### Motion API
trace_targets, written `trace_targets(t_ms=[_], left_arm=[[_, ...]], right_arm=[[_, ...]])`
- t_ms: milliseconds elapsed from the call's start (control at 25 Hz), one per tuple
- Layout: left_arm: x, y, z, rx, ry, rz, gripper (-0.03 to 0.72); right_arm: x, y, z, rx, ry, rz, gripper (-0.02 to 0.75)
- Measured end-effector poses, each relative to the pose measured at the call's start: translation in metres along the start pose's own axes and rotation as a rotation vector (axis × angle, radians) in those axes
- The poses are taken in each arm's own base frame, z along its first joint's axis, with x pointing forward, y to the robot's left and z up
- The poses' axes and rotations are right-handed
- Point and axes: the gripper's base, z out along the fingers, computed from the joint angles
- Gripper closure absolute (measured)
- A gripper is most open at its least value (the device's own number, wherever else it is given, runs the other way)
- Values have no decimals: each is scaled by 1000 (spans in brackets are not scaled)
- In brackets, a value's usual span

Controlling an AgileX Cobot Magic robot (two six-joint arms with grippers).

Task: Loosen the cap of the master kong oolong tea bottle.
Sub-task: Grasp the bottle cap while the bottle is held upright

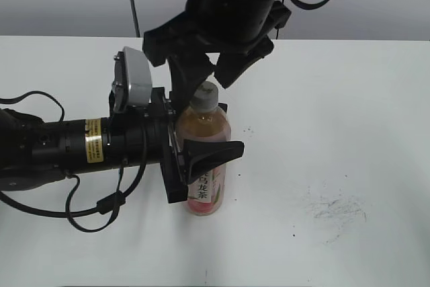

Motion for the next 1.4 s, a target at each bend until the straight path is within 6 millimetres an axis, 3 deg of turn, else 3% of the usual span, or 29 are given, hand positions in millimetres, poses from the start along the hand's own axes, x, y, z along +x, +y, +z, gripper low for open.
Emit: trace_targets(t_ms=[280,600,720,960,1120,1400], left_arm=[[0,0,0,0,0,0,242],[0,0,0,0,0,0,242],[0,0,0,1,-1,1,242],[0,0,0,1,-1,1,242],[0,0,0,3,-1,1,243],[0,-2,0,15,-2,12,243]], right_arm=[[0,1,0,-15,0,6,343],[7,1,11,-24,45,-14,369],[7,0,11,-16,46,-43,443],[8,-1,9,-9,41,-100,450],[9,-1,8,-10,40,-244,456],[9,-1,8,-21,36,-694,457]])
